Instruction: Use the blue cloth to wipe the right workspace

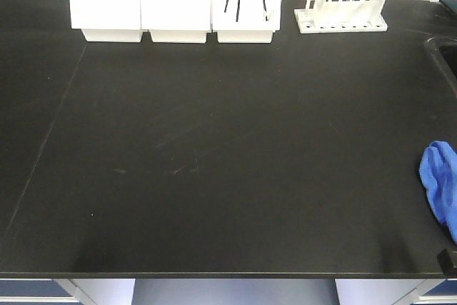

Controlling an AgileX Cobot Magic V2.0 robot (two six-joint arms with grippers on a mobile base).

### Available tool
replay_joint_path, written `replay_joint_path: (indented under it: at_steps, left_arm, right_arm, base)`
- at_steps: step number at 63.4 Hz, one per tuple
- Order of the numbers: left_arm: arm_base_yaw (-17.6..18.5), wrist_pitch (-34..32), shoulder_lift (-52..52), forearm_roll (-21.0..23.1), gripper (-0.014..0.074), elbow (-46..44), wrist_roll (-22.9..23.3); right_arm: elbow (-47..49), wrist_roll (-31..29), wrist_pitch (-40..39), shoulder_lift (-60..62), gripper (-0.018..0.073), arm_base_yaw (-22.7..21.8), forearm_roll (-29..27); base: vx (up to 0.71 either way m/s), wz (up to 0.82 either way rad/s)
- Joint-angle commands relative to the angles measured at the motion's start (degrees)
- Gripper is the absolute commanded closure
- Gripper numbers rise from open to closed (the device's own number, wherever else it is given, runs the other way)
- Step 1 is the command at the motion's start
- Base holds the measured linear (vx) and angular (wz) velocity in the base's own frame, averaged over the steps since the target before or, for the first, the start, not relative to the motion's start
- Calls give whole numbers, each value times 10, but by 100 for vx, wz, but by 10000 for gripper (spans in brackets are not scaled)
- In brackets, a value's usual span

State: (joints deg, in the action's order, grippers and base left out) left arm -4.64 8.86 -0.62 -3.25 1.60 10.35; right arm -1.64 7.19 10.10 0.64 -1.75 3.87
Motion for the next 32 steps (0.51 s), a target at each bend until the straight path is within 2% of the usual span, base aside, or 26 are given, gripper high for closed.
replay_joint_path:
  at_steps: [1,32]
  left_arm:
    - [-1,-48,-9,4,602,18,5]
    - [-1,-48,-9,4,602,18,5]
  right_arm:
    - [-12,-1,-46,5,567,1,5]
    - [-12,-1,-46,5,567,1,5]
  base:
    - [0,0]
    - [0,0]
